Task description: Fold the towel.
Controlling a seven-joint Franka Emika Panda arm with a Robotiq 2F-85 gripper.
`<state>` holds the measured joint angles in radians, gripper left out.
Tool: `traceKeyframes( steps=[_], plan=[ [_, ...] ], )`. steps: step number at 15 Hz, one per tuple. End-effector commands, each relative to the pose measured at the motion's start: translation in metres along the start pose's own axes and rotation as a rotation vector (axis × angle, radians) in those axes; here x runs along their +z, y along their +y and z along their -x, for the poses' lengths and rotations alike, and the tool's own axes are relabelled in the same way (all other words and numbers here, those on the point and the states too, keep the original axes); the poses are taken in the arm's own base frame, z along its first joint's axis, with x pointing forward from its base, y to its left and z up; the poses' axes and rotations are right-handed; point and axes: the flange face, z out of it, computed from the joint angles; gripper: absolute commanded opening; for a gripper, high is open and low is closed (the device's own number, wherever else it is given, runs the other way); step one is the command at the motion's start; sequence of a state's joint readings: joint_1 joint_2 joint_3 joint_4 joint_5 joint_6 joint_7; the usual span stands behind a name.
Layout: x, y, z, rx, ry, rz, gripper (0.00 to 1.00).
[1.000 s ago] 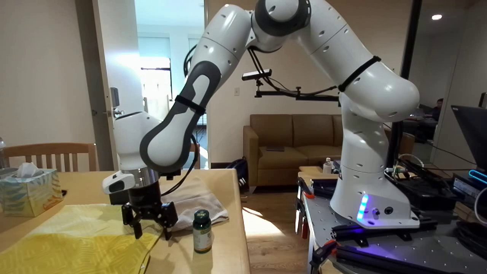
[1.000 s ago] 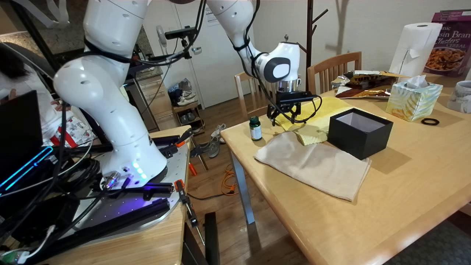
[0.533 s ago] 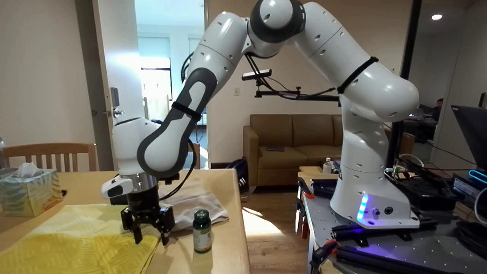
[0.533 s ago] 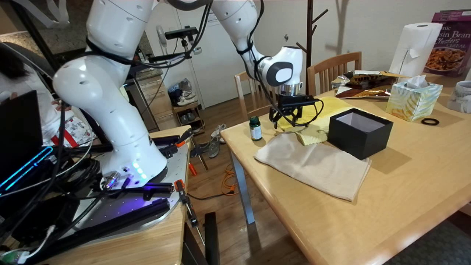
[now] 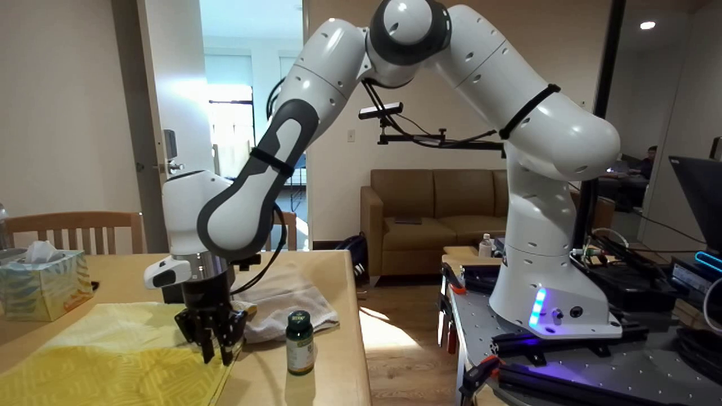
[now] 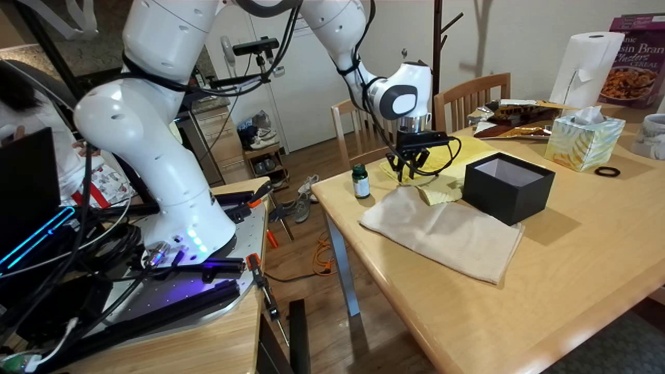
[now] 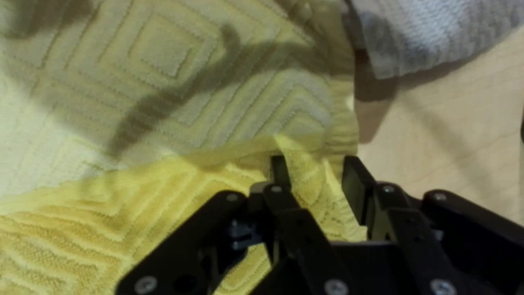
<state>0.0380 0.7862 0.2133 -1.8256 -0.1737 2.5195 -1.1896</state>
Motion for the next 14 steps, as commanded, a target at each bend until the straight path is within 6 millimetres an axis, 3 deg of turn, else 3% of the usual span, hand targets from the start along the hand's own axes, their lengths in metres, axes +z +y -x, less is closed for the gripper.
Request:
traceKeyframes(
  steps=[1, 3, 6, 7, 9, 13, 14],
  plan=[
    [0.0022, 0.0006, 0.0001, -0.012, 0.004, -0.027, 0.59],
    [0.0050, -0.0001, 0.0019, 0.007, 0.001, -0.041, 0.54],
    [0.0096, -0.0022, 0.0047, 0.012, -0.004, -0.066, 0.71],
    [0.0104, -0.0024, 0.0048, 0.014, -0.004, -0.075, 0.27],
    [0.0098, -0.0019, 0.0044, 0.015, -0.005, -0.079, 0.30],
    [0.0096, 0.0018, 0.0056, 0.017, -0.009, -0.080, 0.03],
    [0.0100, 0.0028, 0.0059, 0.018, -0.011, -0.080, 0.02]
  ],
)
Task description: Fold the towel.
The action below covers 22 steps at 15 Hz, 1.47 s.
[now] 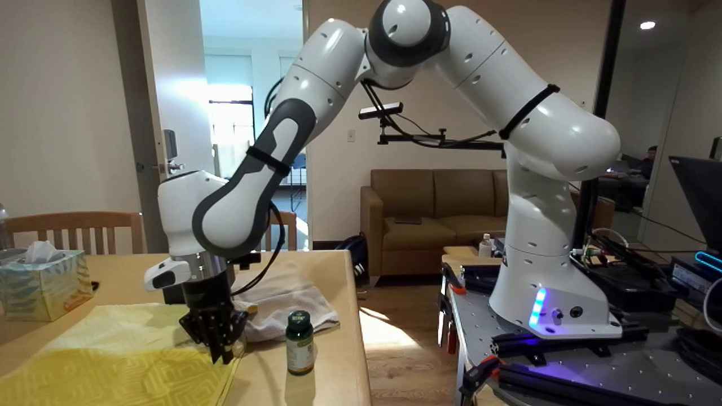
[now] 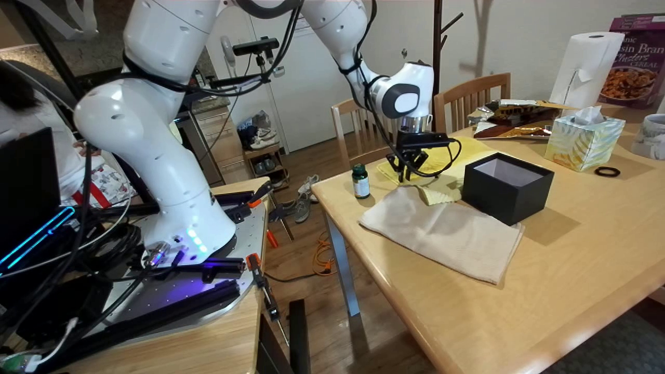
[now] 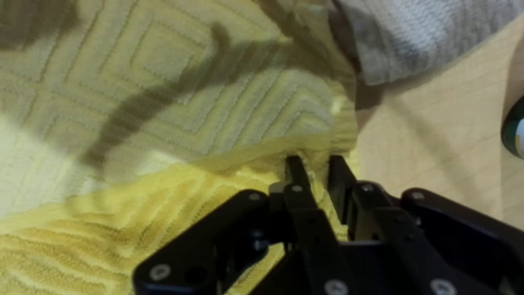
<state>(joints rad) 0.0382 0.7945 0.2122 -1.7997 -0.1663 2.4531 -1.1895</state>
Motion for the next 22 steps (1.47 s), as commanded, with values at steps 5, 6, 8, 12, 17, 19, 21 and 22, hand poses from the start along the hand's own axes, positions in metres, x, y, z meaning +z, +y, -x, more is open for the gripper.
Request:
traceKeyframes(
  steps=[5, 6, 8, 12, 17, 19, 21, 22],
  plan=[
    [0.008, 0.004, 0.002, 0.010, -0.007, -0.064, 0.01],
    [0.006, 0.003, 0.002, 0.027, -0.026, -0.091, 0.01],
    [0.004, 0.000, 0.002, 0.089, -0.073, -0.145, 0.01],
    [-0.001, -0.009, 0.000, 0.205, -0.132, -0.266, 0.01],
    [-0.031, -0.010, -0.023, 0.249, -0.052, -0.260, 0.01],
    [-0.041, -0.010, -0.032, 0.273, -0.035, -0.256, 0.01],
    [-0.051, -0.012, -0.037, 0.301, -0.032, -0.259, 0.01],
    [-0.055, -0.014, -0.038, 0.319, -0.032, -0.258, 0.01]
  ],
)
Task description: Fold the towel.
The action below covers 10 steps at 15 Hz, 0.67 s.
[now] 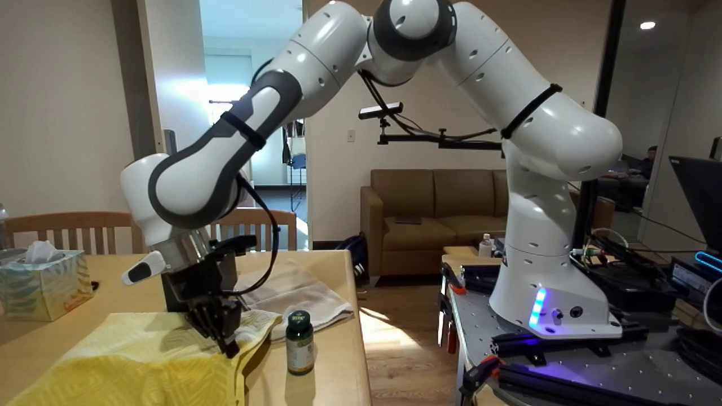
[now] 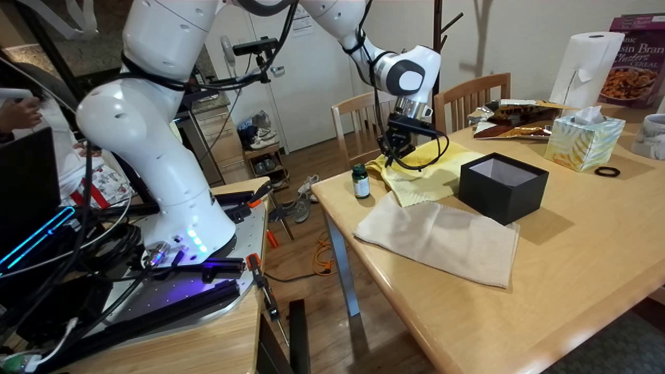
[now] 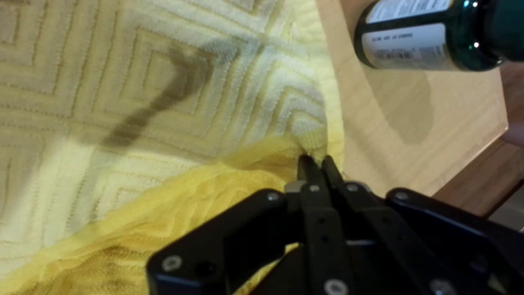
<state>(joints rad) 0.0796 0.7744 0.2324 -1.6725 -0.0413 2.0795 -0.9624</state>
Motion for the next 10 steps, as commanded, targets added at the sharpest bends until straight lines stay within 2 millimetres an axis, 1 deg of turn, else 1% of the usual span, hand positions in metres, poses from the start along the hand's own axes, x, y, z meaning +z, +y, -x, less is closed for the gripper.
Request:
traceKeyframes(
  steps=[1, 5, 10],
  plan=[
    [-0.021, -0.014, -0.002, 0.081, 0.005, -0.018, 0.01],
    [-0.035, -0.023, 0.005, 0.171, -0.015, -0.079, 0.01],
    [-0.047, -0.033, 0.013, 0.279, -0.072, -0.178, 0.01]
  ],
)
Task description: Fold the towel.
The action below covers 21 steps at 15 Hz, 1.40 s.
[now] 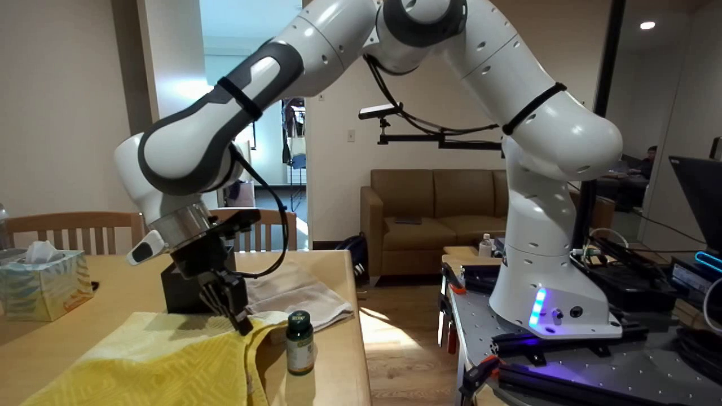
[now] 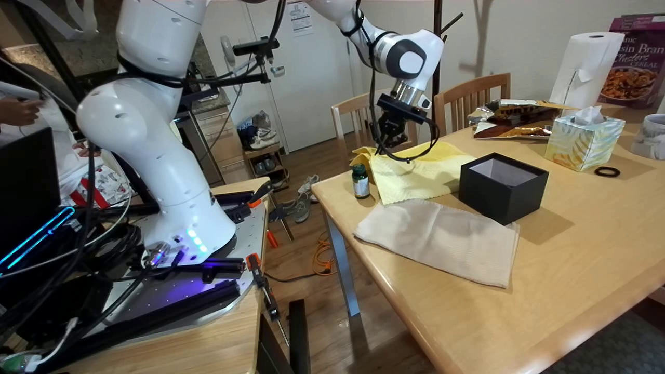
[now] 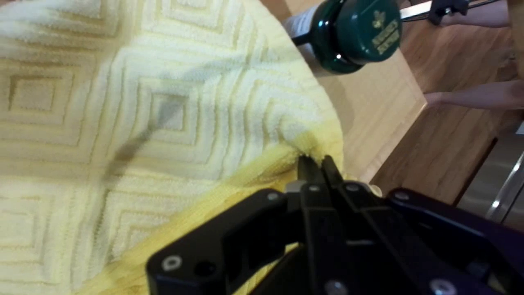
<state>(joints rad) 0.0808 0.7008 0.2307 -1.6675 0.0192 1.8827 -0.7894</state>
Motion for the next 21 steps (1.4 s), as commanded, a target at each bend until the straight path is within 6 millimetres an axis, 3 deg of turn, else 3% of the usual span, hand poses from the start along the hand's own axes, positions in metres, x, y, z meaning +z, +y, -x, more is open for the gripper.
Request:
traceKeyframes(
  steps=[1, 9, 18, 21],
  plan=[
    [-0.014, -0.010, 0.008, 0.108, -0.047, -0.085, 0.01],
    [-0.040, -0.018, 0.003, 0.176, -0.209, -0.288, 0.01],
    [-0.019, 0.003, -0.014, 0.142, -0.351, -0.497, 0.01],
    [-0.021, 0.016, -0.028, 0.112, -0.266, -0.446, 0.01]
  ],
)
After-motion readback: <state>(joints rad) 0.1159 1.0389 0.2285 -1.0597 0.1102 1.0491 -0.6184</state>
